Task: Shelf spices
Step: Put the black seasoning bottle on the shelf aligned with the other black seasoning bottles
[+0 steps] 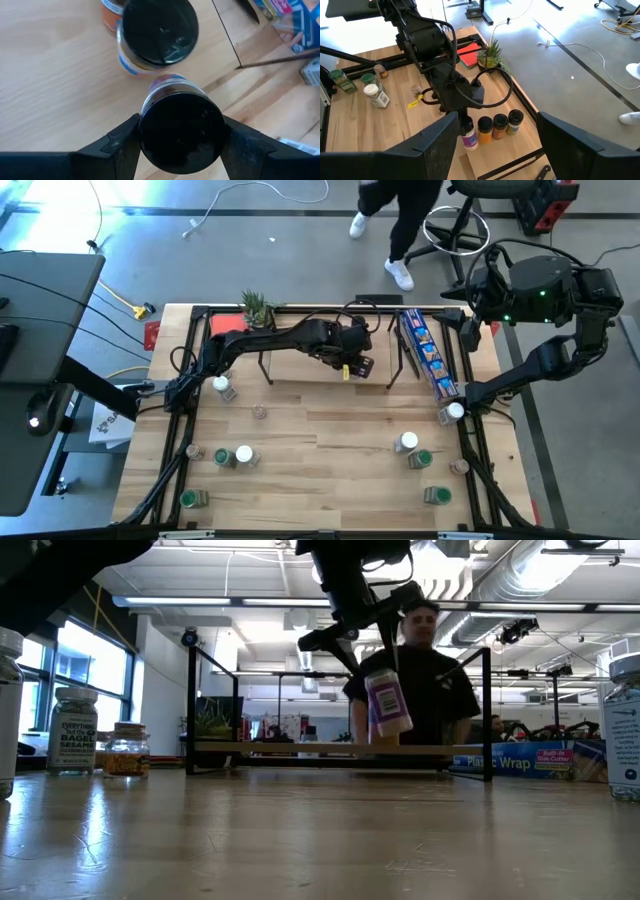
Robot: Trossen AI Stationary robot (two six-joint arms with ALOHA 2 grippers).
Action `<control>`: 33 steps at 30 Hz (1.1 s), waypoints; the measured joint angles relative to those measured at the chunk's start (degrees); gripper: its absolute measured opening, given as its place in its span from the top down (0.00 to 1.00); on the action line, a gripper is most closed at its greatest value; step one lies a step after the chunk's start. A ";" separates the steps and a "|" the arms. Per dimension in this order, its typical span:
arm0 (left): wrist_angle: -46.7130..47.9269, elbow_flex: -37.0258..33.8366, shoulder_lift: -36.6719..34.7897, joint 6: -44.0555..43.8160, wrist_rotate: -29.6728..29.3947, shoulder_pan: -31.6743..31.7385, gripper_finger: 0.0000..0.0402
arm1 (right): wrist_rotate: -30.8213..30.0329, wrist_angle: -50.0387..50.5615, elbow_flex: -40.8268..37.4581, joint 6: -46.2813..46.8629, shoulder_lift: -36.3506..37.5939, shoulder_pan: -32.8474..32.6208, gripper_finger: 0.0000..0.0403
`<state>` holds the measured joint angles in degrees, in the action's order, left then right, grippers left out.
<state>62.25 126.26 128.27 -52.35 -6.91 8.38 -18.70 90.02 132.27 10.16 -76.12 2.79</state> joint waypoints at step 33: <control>0.04 5.96 -0.08 12.09 -1.50 -0.08 0.33 | 0.00 0.00 0.00 0.28 0.00 0.01 0.35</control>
<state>62.29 132.22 128.19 -40.26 -8.41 8.30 -18.70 90.02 132.27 10.44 -76.12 2.80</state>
